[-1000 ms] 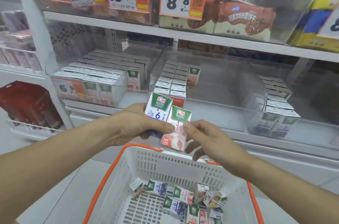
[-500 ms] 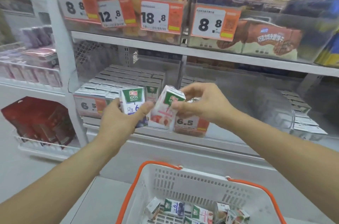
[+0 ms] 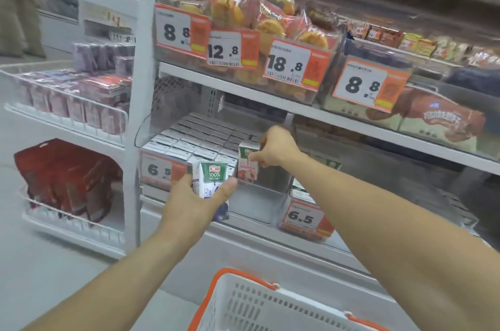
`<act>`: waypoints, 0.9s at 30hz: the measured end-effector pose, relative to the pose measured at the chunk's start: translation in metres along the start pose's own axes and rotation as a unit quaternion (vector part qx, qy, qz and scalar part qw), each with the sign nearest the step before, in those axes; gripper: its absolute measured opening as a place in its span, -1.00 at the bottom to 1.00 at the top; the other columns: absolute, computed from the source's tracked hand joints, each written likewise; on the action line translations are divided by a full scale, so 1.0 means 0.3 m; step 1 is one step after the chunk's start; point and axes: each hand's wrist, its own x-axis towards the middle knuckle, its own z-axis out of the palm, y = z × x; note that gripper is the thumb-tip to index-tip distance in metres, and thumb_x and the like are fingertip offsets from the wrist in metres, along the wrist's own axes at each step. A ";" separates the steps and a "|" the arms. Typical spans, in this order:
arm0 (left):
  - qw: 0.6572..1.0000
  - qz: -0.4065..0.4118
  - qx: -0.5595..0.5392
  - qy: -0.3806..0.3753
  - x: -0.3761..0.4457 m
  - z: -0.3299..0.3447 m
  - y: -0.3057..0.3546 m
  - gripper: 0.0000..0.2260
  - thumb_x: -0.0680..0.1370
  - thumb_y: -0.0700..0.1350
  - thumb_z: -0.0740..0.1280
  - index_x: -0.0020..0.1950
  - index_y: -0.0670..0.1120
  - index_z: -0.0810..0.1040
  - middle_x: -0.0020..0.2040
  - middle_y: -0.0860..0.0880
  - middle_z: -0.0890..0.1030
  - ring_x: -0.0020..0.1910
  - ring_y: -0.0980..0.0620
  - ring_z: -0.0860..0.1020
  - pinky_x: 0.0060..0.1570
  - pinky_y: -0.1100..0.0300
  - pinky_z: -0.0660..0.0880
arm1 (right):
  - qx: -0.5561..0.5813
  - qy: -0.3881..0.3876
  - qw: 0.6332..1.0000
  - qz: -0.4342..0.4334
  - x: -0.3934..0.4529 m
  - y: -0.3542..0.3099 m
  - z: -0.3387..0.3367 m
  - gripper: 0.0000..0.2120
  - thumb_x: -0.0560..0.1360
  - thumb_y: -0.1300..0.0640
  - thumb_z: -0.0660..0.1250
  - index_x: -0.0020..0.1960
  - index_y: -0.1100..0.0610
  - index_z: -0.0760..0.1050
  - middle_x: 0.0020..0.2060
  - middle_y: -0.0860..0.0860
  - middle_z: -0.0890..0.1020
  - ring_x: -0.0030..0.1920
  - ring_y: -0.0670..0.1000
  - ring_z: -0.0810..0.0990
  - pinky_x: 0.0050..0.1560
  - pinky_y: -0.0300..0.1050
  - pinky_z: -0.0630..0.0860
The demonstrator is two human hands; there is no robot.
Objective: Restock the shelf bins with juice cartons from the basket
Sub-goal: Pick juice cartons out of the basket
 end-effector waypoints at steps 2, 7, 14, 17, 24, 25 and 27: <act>1.000 -0.004 -0.007 -0.007 0.002 -0.006 0.000 -0.68 0.45 0.04 0.49 -0.01 -0.17 0.53 -0.36 -0.18 0.67 -0.54 0.10 0.54 -0.55 0.38 0.37 | -0.046 -0.021 0.998 0.026 0.035 -0.007 0.041 -0.53 0.38 -0.10 0.56 0.04 0.27 0.60 -0.16 0.08 0.72 -0.12 0.05 0.71 -0.05 -0.06 0.64; 0.999 -0.015 -0.016 -0.033 0.006 -0.015 -0.007 -0.66 0.44 0.05 0.49 0.02 -0.17 0.53 -0.30 -0.20 0.68 -0.50 0.08 0.55 -0.54 0.37 0.39 | -0.089 -0.053 0.992 0.066 0.061 0.014 0.101 -0.56 0.41 -0.13 0.52 0.05 0.23 0.62 -0.13 0.05 0.73 -0.09 0.00 0.71 -0.04 -0.10 0.64; 0.998 -0.033 0.012 -0.055 0.001 -0.016 -0.024 -0.59 0.40 0.04 0.53 0.07 -0.17 0.51 -0.21 -0.21 0.68 -0.48 0.11 0.56 -0.55 0.38 0.38 | -0.156 -0.038 0.987 0.028 0.013 -0.006 0.085 -0.45 0.34 -0.12 0.57 0.10 0.27 0.57 -0.05 0.09 0.69 -0.04 0.08 0.68 -0.02 -0.08 0.62; 0.993 -0.048 0.038 -0.097 -0.010 -0.013 -0.020 -0.60 0.37 -0.10 0.59 0.09 -0.13 0.49 -0.17 -0.14 0.69 -0.41 0.12 0.61 -0.49 0.37 0.42 | -0.105 -0.006 0.993 -0.046 -0.064 -0.016 -0.010 -0.73 0.44 0.18 0.52 0.10 0.22 0.60 0.03 0.10 0.68 0.02 0.09 0.65 -0.06 -0.15 0.56; 0.968 -0.049 0.061 -0.239 -0.046 0.034 0.010 -0.55 0.36 -0.17 0.61 0.18 -0.07 0.54 -0.10 -0.08 0.71 -0.16 -0.03 0.64 -0.31 0.18 0.49 | 0.244 -0.184 0.945 -0.112 -0.411 0.070 -0.223 -0.76 0.59 0.08 0.35 0.23 0.12 0.52 0.00 0.10 0.69 -0.11 0.01 0.72 -0.16 -0.13 0.64; 0.963 -0.045 0.066 -0.258 -0.056 0.050 0.021 -0.54 0.36 -0.17 0.61 0.19 -0.04 0.54 -0.09 -0.08 0.71 -0.13 -0.05 0.65 -0.30 0.18 0.49 | 0.225 -0.207 0.946 -0.111 -0.444 0.098 -0.230 -0.70 0.58 0.01 0.35 0.28 0.08 0.50 0.04 0.07 0.67 -0.09 0.00 0.71 -0.16 -0.16 0.62; 0.956 -0.034 0.091 -0.278 -0.075 0.091 0.043 -0.49 0.34 -0.19 0.62 0.21 0.06 0.52 -0.09 -0.03 0.72 -0.12 0.00 0.68 -0.31 0.24 0.50 | 0.225 -0.224 0.941 -0.119 -0.490 0.158 -0.228 -0.66 0.55 -0.03 0.39 0.28 0.05 0.52 0.05 0.07 0.66 -0.12 0.00 0.69 -0.14 -0.15 0.61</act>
